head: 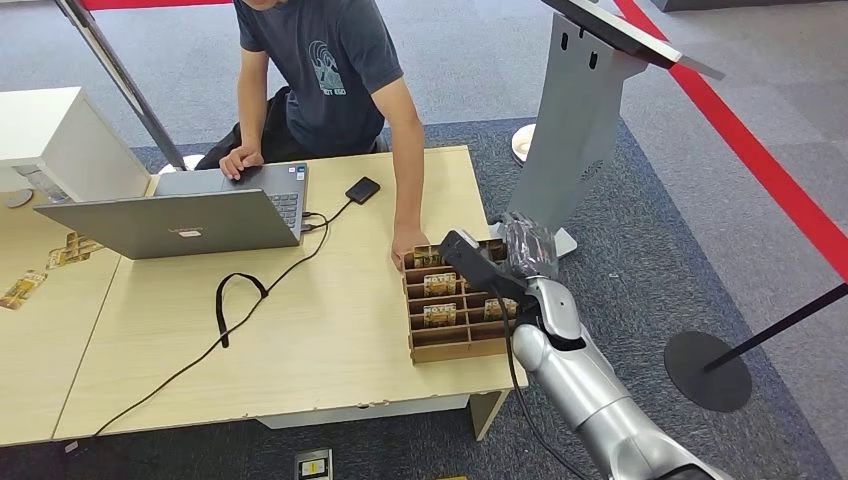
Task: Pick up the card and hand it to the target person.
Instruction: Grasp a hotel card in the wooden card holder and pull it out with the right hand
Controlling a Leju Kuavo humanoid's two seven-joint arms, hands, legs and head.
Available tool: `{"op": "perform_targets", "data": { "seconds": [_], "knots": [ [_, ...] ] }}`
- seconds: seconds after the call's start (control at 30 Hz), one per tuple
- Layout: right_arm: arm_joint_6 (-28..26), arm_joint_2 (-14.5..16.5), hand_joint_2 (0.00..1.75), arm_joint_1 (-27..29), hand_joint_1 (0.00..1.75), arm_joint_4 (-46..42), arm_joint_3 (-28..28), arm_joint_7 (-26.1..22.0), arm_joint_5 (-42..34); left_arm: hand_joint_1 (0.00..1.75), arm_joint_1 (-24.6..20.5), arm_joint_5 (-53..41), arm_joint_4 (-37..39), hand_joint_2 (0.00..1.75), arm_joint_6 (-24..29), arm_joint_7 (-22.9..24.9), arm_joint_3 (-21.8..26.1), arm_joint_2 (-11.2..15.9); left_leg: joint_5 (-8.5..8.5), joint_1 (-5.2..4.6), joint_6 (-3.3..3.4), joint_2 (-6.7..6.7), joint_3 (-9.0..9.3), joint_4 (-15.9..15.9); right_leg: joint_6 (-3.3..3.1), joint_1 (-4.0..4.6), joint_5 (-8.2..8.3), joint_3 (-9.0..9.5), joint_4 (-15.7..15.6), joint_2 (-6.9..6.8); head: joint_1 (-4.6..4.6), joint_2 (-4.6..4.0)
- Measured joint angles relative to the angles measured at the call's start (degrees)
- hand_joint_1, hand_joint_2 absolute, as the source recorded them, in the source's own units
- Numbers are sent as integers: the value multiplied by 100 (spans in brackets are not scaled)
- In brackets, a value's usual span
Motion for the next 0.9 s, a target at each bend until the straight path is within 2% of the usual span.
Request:
{"op": "perform_targets", "data": {
  "seconds": [0.23, 0.5, 0.9],
  "knots": [
    [-4, 9, 175, -80, 77, 155, 2, -14, -23, 0, 0, -6, 0, 0, 0, 1, 2, -4, 0, 0, 0, 0, 0, 0, 0, 0, 0, 0, 0, 0, 0, 0],
    [-38, 54, 175, -126, 125, 297, 14, -81, -67, 0, 0, -22, 3, 0, 13, 16, 16, -18, 0, 0, 0, 0, 0, 0, 0, 0, 0, 0, 0, 0, 1, 0],
    [-137, 82, 175, -144, 131, 395, 46, -128, -44, 0, 0, -119, 15, 0, 17, 8, 26, -41, 5, 0, 2, 1, 1, 0, 0, 0, 5, 0, 0, 0, 1, 0]
  ]
}}
